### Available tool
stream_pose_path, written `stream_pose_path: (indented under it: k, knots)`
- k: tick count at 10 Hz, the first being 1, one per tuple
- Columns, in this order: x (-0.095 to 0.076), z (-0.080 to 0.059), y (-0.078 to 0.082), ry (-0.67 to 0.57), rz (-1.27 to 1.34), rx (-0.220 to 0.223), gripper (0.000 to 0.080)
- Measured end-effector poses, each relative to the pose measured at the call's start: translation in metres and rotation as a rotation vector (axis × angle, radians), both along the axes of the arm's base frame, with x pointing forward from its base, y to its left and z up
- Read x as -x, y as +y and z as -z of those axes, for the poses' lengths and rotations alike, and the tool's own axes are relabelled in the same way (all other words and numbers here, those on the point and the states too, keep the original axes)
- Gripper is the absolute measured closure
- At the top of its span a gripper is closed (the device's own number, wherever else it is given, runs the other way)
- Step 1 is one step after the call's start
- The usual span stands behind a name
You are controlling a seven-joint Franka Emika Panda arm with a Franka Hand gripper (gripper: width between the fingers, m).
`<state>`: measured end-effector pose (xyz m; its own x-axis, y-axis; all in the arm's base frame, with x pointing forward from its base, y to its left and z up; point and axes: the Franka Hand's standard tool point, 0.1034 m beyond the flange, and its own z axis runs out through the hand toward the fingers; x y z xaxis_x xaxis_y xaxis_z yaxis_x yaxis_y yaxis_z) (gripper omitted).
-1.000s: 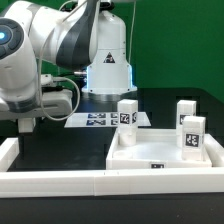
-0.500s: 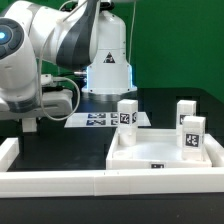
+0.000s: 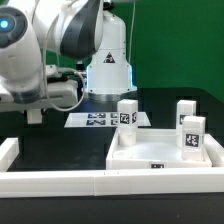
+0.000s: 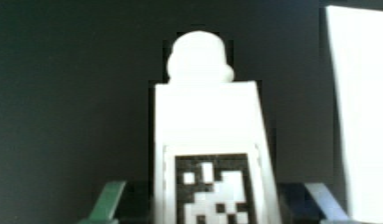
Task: Assemble square table
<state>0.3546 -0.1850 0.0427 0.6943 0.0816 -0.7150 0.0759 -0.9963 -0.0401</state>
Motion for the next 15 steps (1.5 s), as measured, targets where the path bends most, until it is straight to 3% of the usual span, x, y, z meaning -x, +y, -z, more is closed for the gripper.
stream_pose_path:
  k: [2, 6, 7, 10, 12, 15]
  knots:
    - [-0.016, -0.021, 0.012, -0.045, 0.022, 0.004, 0.0509]
    - [-0.027, -0.012, 0.011, -0.266, 0.005, -0.006, 0.0509]
    - [-0.033, -0.009, 0.019, -0.347, 0.019, -0.002, 0.0509]
    - [-0.057, -0.018, 0.041, -0.520, 0.055, -0.006, 0.0509]
    - [-0.072, -0.035, 0.052, -0.601, 0.065, -0.015, 0.0509]
    - [-0.076, -0.056, 0.042, -0.751, 0.084, -0.004, 0.0509]
